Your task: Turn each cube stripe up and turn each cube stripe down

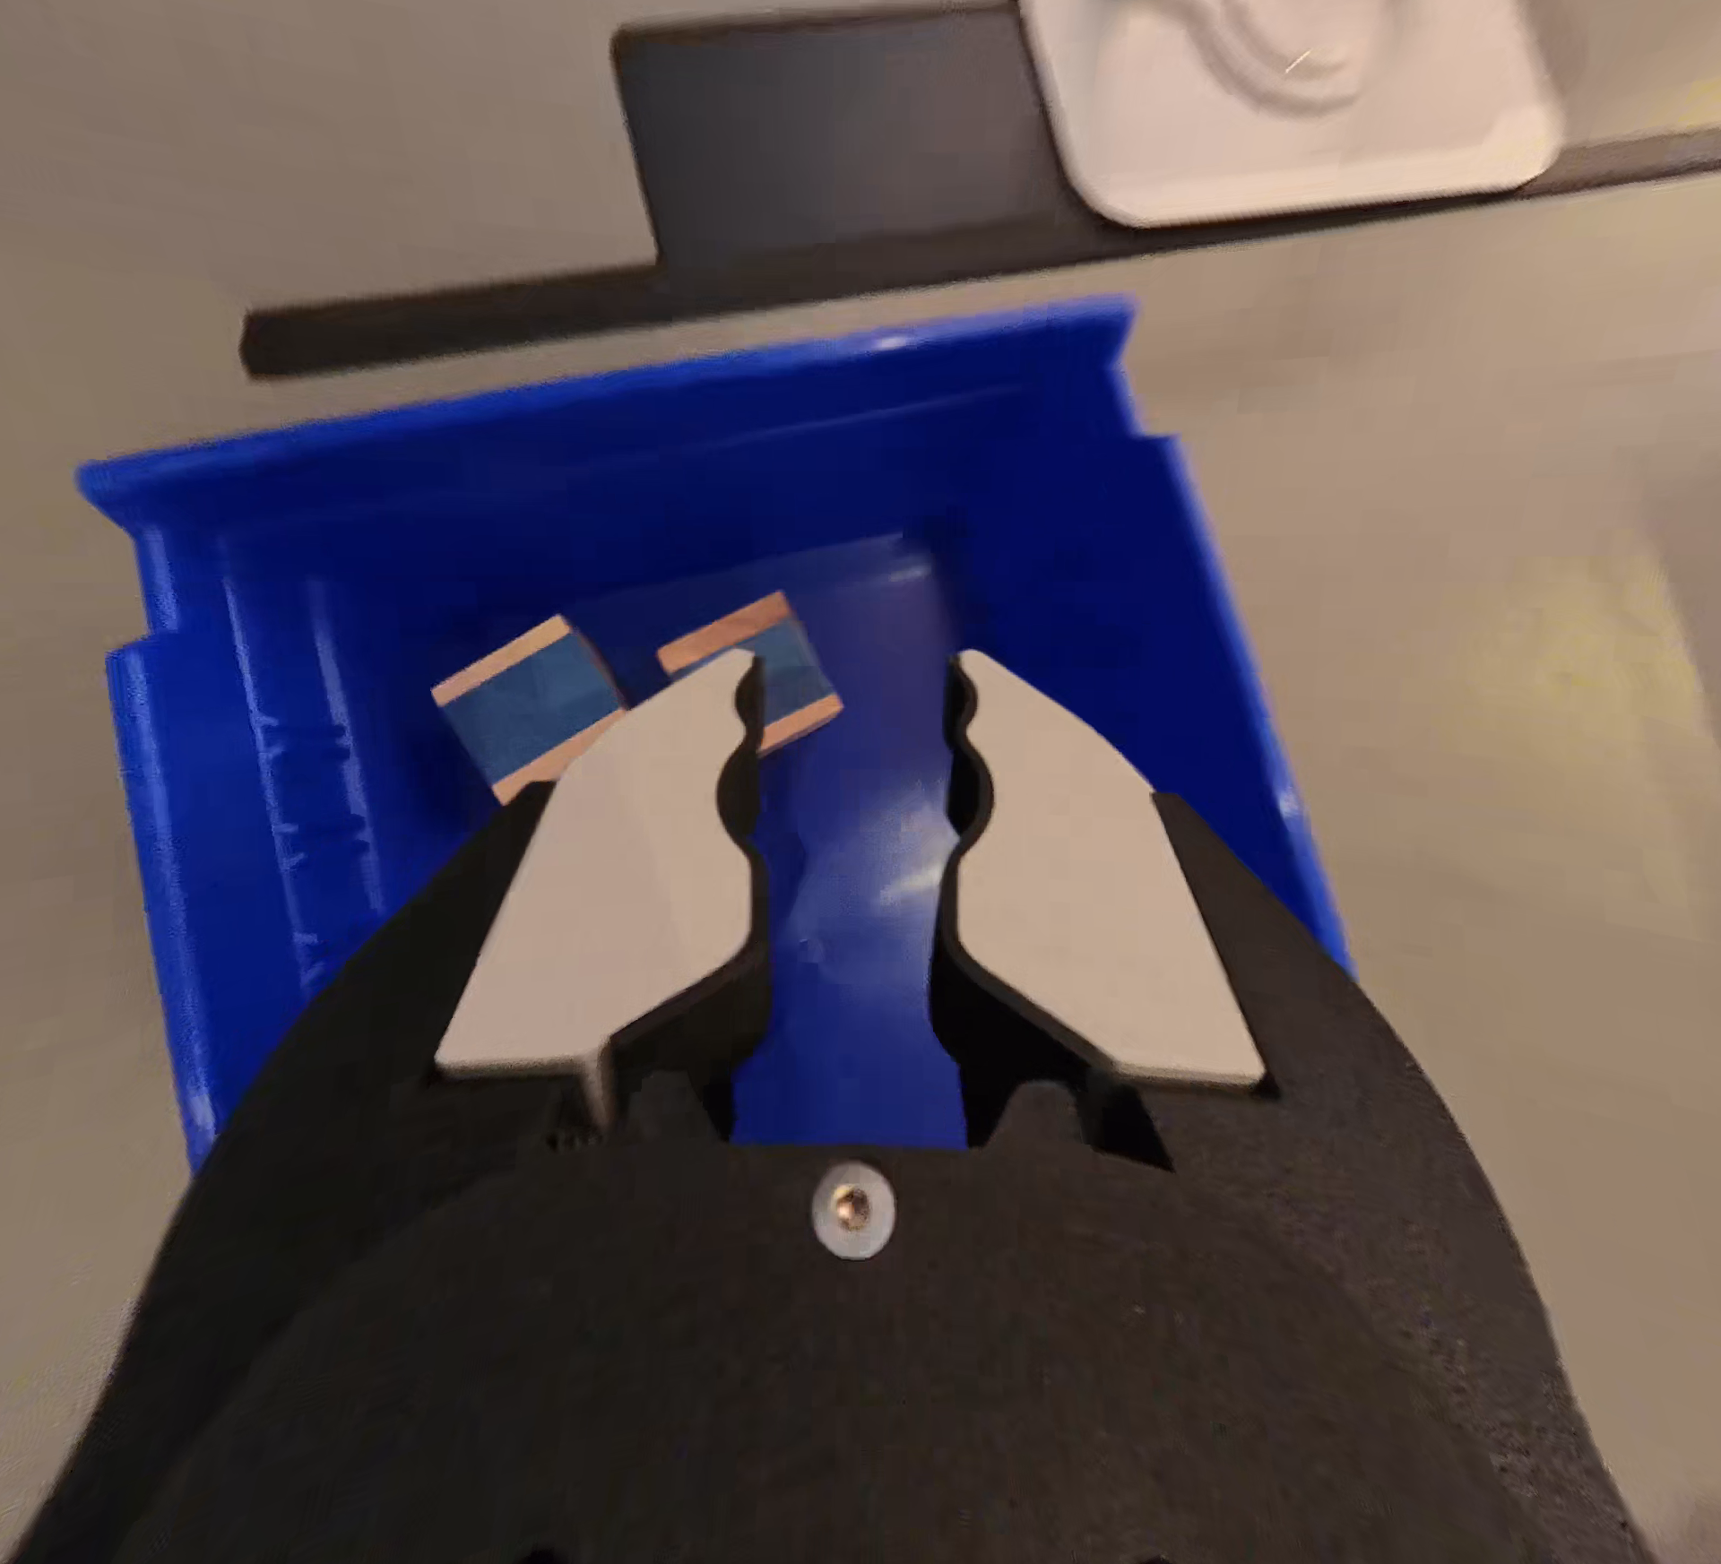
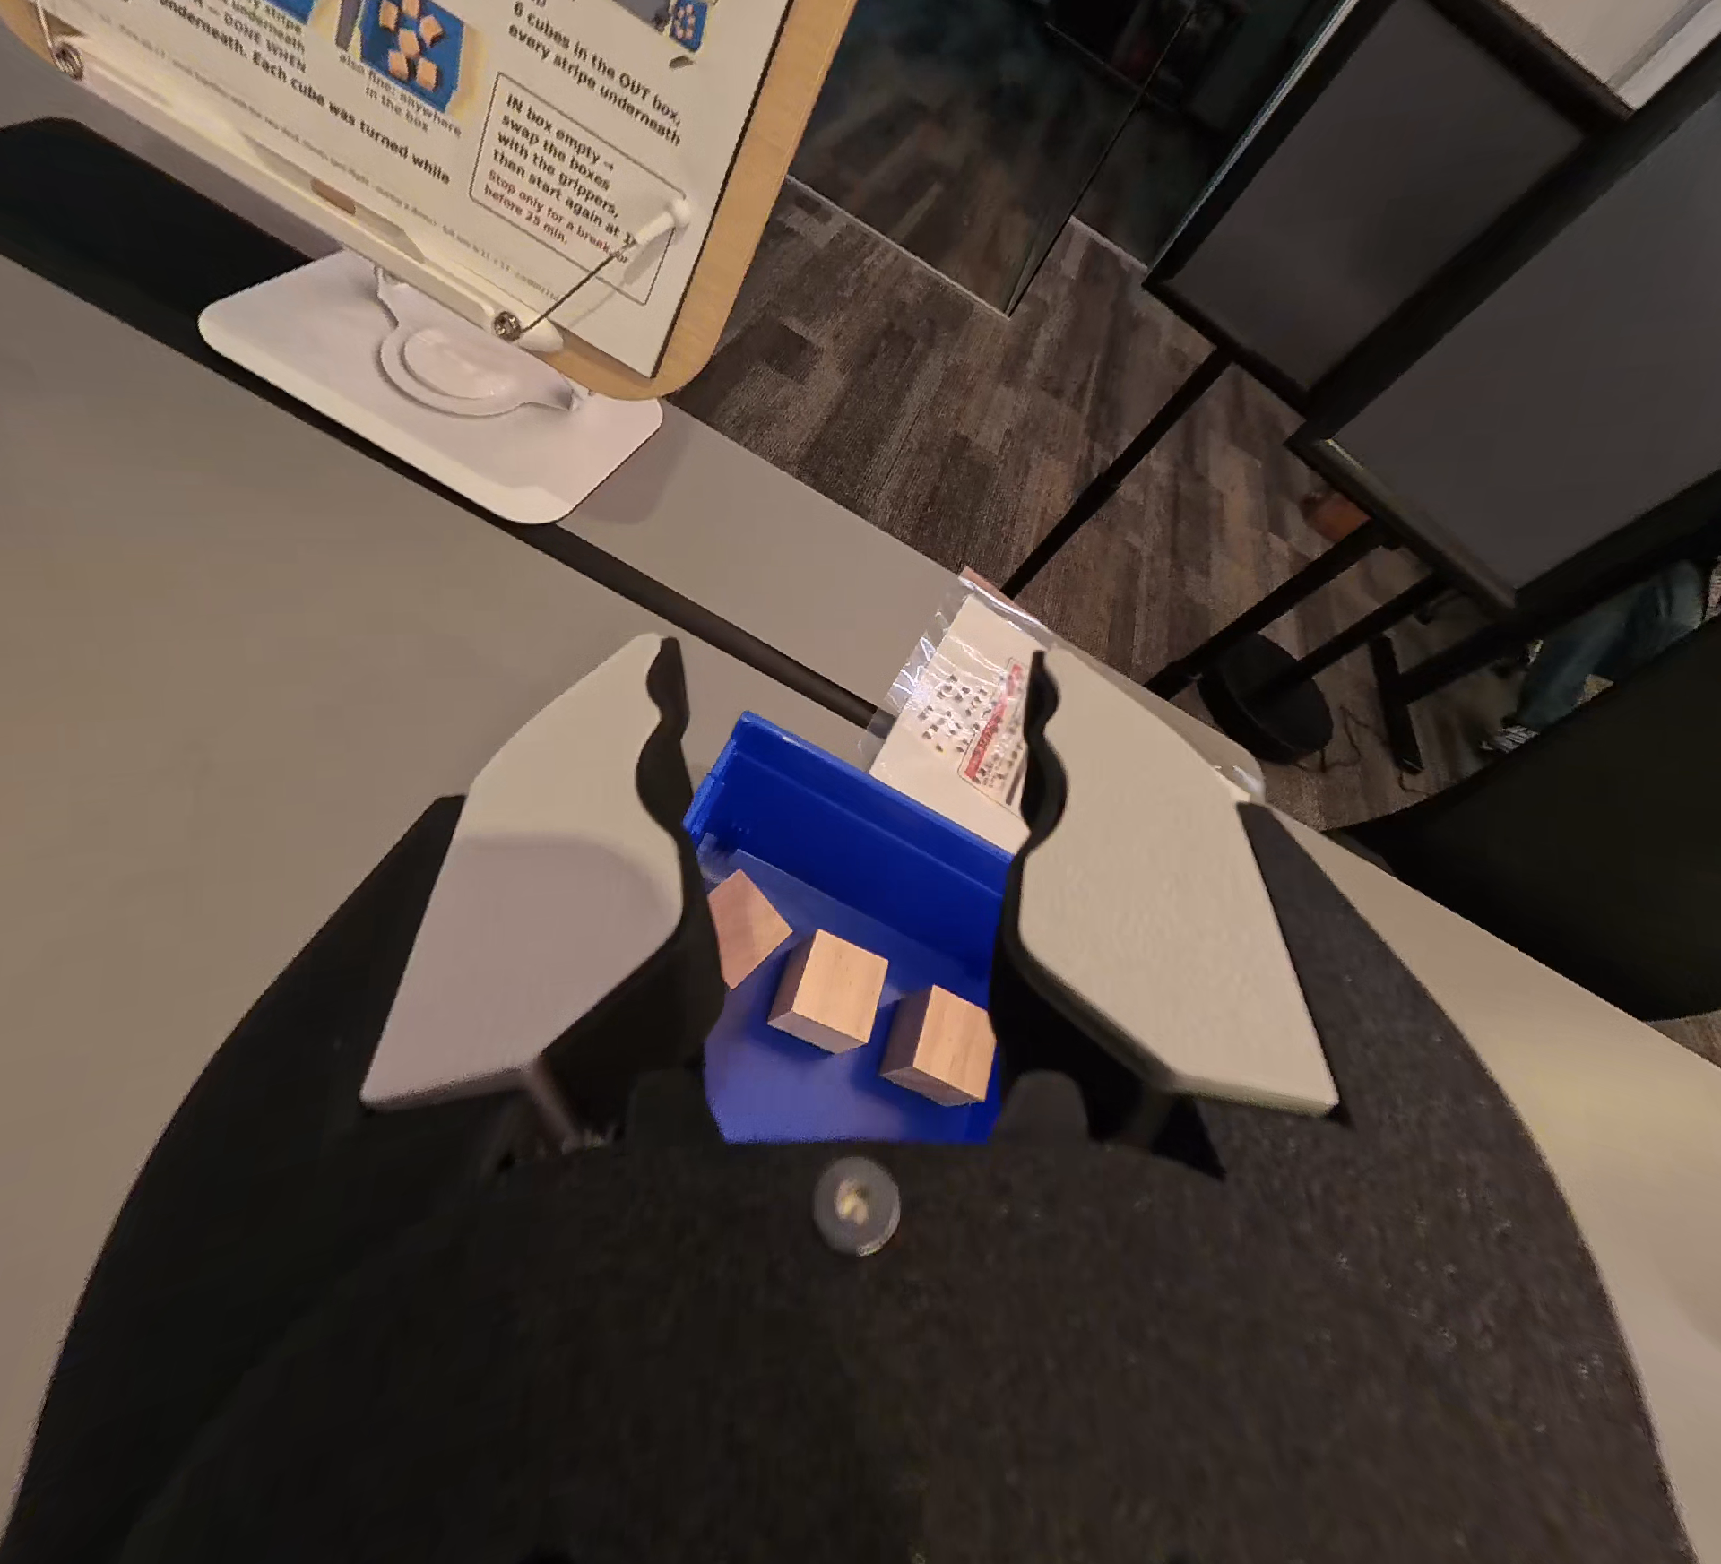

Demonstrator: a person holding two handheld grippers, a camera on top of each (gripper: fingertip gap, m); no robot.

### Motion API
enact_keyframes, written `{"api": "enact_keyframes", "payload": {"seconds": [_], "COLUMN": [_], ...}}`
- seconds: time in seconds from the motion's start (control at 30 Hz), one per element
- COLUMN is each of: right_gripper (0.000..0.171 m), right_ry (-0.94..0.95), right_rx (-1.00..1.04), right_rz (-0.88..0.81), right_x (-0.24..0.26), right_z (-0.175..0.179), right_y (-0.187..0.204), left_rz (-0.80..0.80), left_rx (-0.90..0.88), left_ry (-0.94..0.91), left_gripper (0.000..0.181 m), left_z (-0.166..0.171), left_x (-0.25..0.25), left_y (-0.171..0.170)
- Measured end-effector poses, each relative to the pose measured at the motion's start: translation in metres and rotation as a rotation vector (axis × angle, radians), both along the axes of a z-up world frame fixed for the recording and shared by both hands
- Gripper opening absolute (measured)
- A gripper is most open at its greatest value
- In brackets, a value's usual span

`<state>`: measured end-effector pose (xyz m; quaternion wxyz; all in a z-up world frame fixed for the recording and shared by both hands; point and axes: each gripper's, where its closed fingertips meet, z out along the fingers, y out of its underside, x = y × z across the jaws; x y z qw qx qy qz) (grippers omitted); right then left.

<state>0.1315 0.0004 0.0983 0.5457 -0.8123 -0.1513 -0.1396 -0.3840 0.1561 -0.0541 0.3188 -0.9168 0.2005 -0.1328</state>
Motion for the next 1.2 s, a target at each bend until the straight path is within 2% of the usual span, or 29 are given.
{"api": "enact_keyframes", "payload": {"seconds": [0.13, 0.3, 0.57, 0.8, 0.9, 1.0, 1.1, 1.2], "right_gripper": [0.069, 0.069, 0.069, 0.069, 0.068, 0.068, 0.068, 0.069], "right_ry": [-0.011, -0.034, -0.063, -0.087, -0.105, -0.125, -0.119, -0.019], "right_rx": [-0.039, -0.067, -0.114, -0.150, -0.161, -0.145, -0.068, 0.030], "right_rz": [-0.002, 0.000, 0.026, 0.054, 0.072, 0.120, 0.255, 0.543], "right_x": [-0.002, -0.006, -0.015, -0.023, -0.028, -0.042, -0.079, -0.153], "right_z": [-0.008, -0.013, -0.022, -0.030, -0.033, -0.032, -0.023, -0.013], "right_y": [0.003, 0.004, 0.008, 0.010, 0.012, 0.014, 0.016, 0.006], "left_rz": [0.042, 0.100, 0.112, 0.097, 0.077, 0.037, -0.084, -0.299], "left_rx": [-0.058, -0.113, -0.153, -0.178, -0.171, -0.109, -0.018, 0.062], "left_ry": [0.033, 0.181, 0.310, 0.305, 0.261, 0.184, -0.049, -0.357], "left_gripper": [0.048, 0.062, 0.055, 0.052, 0.053, 0.051, 0.051, 0.051], "left_z": [-0.027, -0.053, -0.078, -0.078, -0.062, -0.027, 0.028, 0.092], "left_x": [0.000, -0.013, -0.019, -0.020, -0.016, -0.006, 0.027, 0.076], "left_y": [0.011, 0.014, 0.018, 0.016, 0.011, 0.002, -0.019, -0.060]}}
